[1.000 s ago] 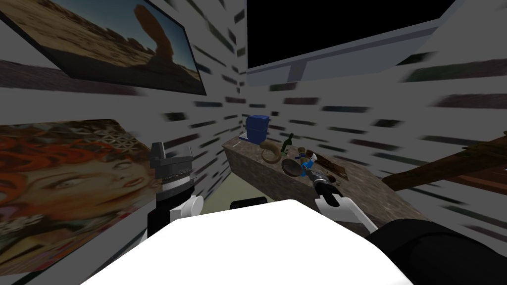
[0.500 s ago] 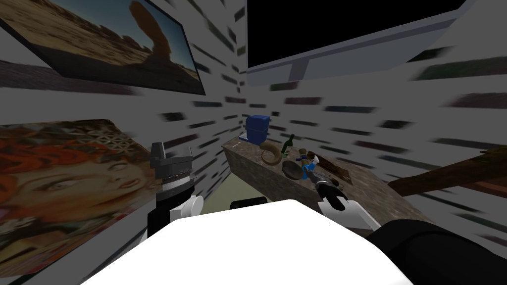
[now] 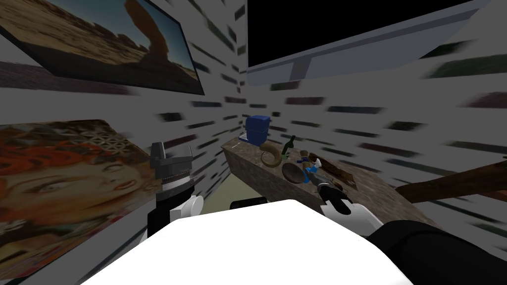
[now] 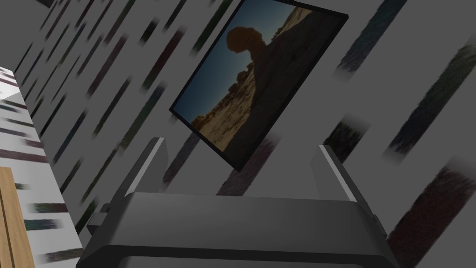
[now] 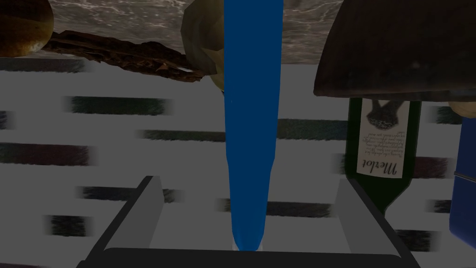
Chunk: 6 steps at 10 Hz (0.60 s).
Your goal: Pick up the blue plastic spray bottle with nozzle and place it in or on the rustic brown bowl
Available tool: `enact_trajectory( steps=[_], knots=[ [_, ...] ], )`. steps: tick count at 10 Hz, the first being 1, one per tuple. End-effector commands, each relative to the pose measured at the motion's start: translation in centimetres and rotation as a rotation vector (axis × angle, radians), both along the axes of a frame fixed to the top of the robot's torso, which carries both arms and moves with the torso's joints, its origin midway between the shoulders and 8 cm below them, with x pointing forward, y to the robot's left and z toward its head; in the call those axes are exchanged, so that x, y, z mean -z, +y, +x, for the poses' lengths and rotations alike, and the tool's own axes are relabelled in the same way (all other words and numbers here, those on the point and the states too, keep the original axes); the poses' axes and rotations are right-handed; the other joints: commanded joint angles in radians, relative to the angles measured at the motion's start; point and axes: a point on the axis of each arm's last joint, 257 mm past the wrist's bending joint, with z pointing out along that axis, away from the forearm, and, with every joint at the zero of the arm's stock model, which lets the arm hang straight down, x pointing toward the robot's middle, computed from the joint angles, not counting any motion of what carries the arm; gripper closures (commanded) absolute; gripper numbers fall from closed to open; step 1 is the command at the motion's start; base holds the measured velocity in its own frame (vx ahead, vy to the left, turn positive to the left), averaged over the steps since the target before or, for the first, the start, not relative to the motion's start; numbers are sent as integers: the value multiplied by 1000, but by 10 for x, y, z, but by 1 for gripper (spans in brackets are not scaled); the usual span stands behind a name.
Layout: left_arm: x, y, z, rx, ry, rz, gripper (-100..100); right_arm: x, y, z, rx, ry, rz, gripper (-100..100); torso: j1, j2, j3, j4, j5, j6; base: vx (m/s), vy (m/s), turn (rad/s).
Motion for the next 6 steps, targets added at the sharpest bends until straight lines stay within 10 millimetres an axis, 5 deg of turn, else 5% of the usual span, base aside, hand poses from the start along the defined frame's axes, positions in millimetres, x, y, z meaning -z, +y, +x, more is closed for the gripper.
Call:
enact_trajectory(
  steps=[1, 2, 3, 5, 6],
  knots=[
    [0, 0, 0, 0, 0, 0, 0, 0, 0, 0, 0, 0, 0, -100, 0, 0, 0, 0, 0, 0, 22, -19, 9],
    [0, 0, 0, 0, 0, 0, 0, 0, 0, -1, 2, 3, 1, 0, 1, 1, 1, 0, 0, 0, 0, 0, 0],
    [0, 0, 0, 0, 0, 0, 0, 0, -13, 3, 26, -4, -4, -100, 2, 2, 1, 0, 0, 0, -22, 1, 171],
    [0, 0, 0, 0, 0, 0, 0, 0, -13, 3, 28, -5, -5, -100, 2, 5, 3, 1, 0, 0, -26, -5, 100],
    [0, 0, 0, 0, 0, 0, 0, 0, -14, 3, 30, -5, -5, 100, 2, 4, 2, 1, 0, 0, 0, 0, 0]
  ],
)
